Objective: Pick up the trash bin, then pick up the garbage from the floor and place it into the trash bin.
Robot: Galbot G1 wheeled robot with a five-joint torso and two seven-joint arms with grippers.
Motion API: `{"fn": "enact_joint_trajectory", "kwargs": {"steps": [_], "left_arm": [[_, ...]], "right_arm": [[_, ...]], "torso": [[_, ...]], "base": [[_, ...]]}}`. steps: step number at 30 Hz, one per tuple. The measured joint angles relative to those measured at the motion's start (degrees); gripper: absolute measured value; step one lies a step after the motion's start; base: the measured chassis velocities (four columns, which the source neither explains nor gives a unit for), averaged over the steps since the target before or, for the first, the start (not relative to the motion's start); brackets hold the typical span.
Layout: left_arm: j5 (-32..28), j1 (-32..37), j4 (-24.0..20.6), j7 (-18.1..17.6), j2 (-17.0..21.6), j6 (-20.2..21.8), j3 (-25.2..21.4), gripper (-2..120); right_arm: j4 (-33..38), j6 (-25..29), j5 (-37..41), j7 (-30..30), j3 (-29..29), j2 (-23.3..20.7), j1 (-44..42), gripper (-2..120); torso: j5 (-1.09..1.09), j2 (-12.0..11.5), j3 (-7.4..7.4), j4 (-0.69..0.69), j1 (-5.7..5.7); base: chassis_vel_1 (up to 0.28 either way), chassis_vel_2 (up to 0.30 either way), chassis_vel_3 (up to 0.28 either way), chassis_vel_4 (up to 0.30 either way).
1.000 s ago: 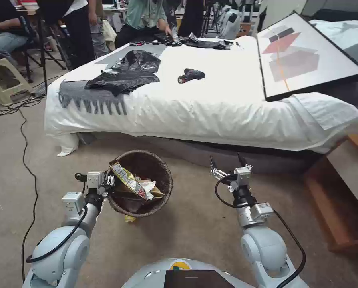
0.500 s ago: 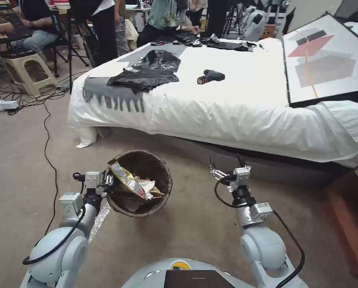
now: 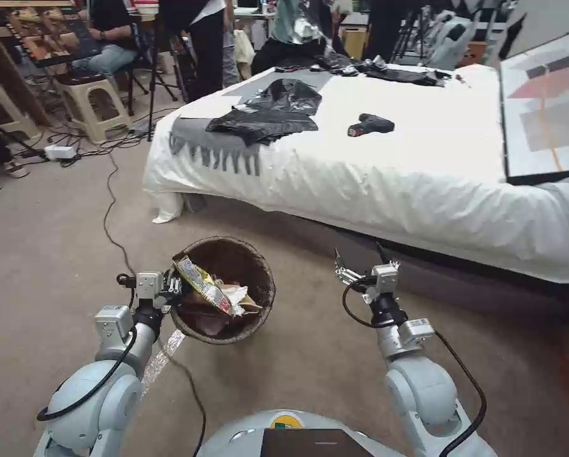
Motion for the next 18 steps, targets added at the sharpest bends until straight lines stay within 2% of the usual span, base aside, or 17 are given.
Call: {"fn": "enact_joint_trajectory", "kwargs": {"steps": [18], "left_arm": [[-0.04,-0.21,0.13,-0.04,-0.12,-0.06,-0.12,6]], "right_arm": [[-1.01,-0.36,0.85,0.22,0.16,-0.08,0.59,100]], "torso": [[0.00,0.00,0.00,-0.01,0.00]], "base": [[0.062,0.058,0.061,0.068]]}}
